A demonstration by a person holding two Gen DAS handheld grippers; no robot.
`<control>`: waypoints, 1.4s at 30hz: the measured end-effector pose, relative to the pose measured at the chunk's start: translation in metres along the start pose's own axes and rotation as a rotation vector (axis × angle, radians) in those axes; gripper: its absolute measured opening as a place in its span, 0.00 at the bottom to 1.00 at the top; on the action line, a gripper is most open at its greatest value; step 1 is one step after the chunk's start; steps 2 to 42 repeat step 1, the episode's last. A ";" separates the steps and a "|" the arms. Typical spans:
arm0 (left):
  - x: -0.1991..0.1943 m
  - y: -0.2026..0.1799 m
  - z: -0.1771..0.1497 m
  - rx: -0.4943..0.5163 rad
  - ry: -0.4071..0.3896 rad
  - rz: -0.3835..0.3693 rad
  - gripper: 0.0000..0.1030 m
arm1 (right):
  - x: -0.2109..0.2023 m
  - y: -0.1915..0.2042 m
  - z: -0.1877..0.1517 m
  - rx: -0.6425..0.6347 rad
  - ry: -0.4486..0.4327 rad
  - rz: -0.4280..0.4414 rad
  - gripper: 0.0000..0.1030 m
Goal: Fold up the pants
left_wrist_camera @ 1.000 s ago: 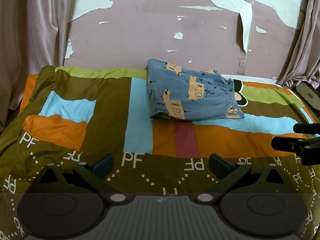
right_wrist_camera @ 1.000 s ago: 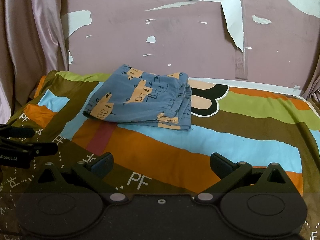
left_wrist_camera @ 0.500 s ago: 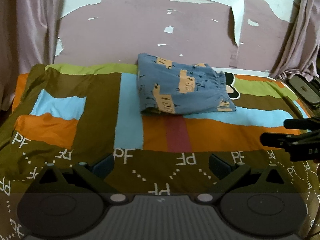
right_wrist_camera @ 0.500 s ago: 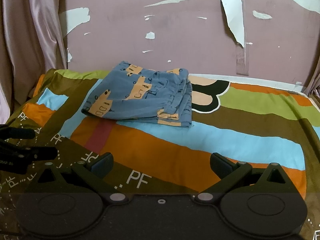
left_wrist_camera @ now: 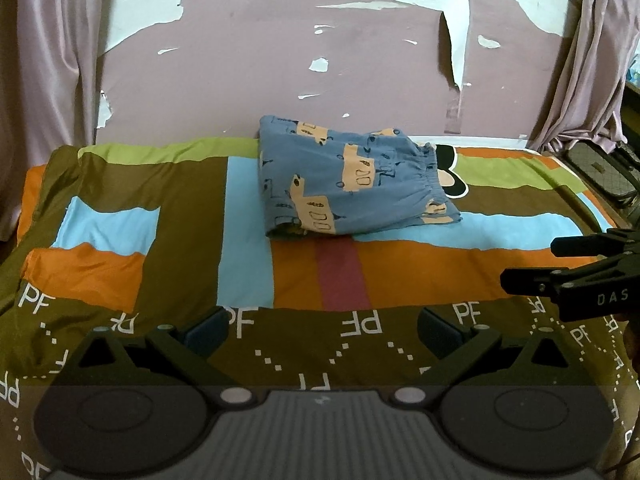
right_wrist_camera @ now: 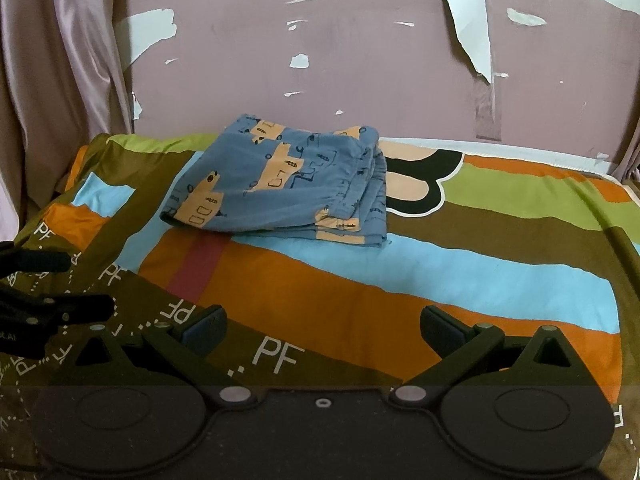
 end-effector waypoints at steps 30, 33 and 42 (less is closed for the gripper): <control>0.000 0.000 0.000 0.000 0.002 0.001 1.00 | 0.000 0.000 0.000 0.001 0.001 0.000 0.99; 0.000 0.000 0.000 0.000 0.002 0.001 1.00 | 0.000 0.000 0.000 0.001 0.001 0.000 0.99; 0.000 0.000 0.000 0.000 0.002 0.001 1.00 | 0.000 0.000 0.000 0.001 0.001 0.000 0.99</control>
Point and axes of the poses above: each gripper's, at about its wrist camera, not at the fingertips, and x roughly the way its jaws point, y to its left, z to its top, the point moved 9 cm from there along x, roughly the way its jaws point, and after that the axes turned 8 degrees about -y, right-handed, at the moved point
